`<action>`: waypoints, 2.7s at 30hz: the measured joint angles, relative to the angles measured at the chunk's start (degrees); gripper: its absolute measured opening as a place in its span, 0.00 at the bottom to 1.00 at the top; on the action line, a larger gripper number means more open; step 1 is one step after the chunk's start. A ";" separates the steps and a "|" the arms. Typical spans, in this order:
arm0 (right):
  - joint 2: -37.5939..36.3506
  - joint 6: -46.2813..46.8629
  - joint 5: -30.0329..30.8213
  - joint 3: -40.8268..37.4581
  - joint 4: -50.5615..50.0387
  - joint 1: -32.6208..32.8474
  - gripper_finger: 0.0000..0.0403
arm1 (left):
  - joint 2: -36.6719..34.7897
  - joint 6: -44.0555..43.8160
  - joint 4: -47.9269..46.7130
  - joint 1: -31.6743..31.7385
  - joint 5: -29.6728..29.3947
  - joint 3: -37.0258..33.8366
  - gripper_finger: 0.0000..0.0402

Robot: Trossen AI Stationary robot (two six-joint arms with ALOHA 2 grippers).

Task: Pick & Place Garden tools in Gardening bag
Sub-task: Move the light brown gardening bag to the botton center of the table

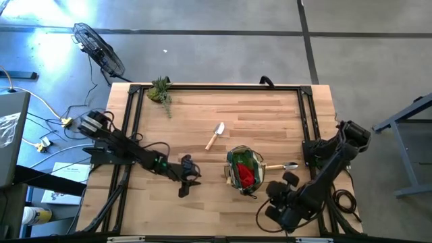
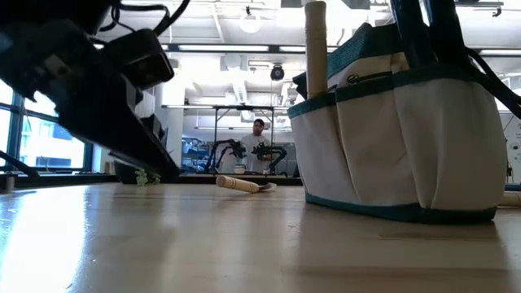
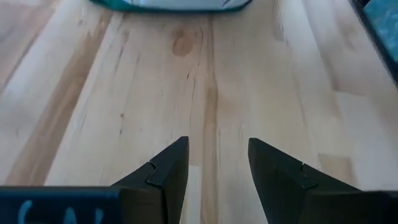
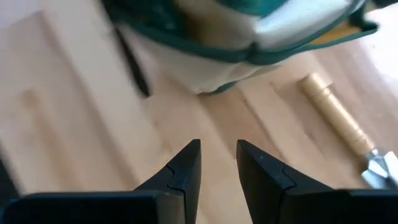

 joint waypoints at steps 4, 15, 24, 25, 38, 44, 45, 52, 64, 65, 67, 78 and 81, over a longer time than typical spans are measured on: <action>0.00 0.05 1.84 -2.45 0.51 -1.16 0.23 | 1.49 0.00 1.15 0.00 0.05 -0.01 0.40; 0.02 5.85 1.75 -6.90 0.63 -5.96 0.23 | 1.47 0.04 2.65 0.00 -0.17 0.02 0.40; 0.02 5.81 1.73 -6.90 -0.89 -7.99 0.23 | 1.47 0.45 3.17 0.00 -1.89 0.02 0.40; 0.02 5.81 1.73 -6.90 -0.83 -8.16 0.23 | 1.47 1.48 3.93 0.00 -3.27 0.01 0.40; 0.02 5.81 1.97 -6.90 -0.39 -8.34 0.23 | 1.25 17.07 9.63 3.23 -14.95 9.30 0.40; 0.02 5.74 1.97 -6.90 -0.67 -9.09 0.23 | 1.28 10.17 -5.97 6.18 -11.98 13.18 0.40; 0.02 5.54 1.97 -6.90 -0.72 -9.30 0.23 | 1.33 8.34 -8.60 6.62 -11.69 13.41 0.40; 0.02 5.38 2.00 -6.90 -0.83 -10.58 0.23 | 1.38 4.46 -9.17 8.26 -8.67 13.70 0.40; 0.02 3.61 1.49 -6.90 4.93 -11.67 0.23 | 1.38 4.59 -2.99 8.31 -7.58 13.77 0.40; 0.02 2.83 1.49 -6.90 5.80 -11.67 0.23 | 1.38 4.60 -1.98 8.31 -7.61 13.77 0.40; 0.02 2.37 1.47 -6.90 7.06 -11.67 0.23 | 1.38 4.59 -0.49 8.31 -7.63 13.77 0.40; 0.02 2.33 -0.19 -6.90 14.97 -11.67 0.23 | 1.38 4.38 1.35 8.31 -9.55 13.77 0.40; 0.02 2.35 -3.88 -6.90 18.28 -11.59 0.23 | 1.38 4.37 1.28 8.33 -9.67 13.77 0.40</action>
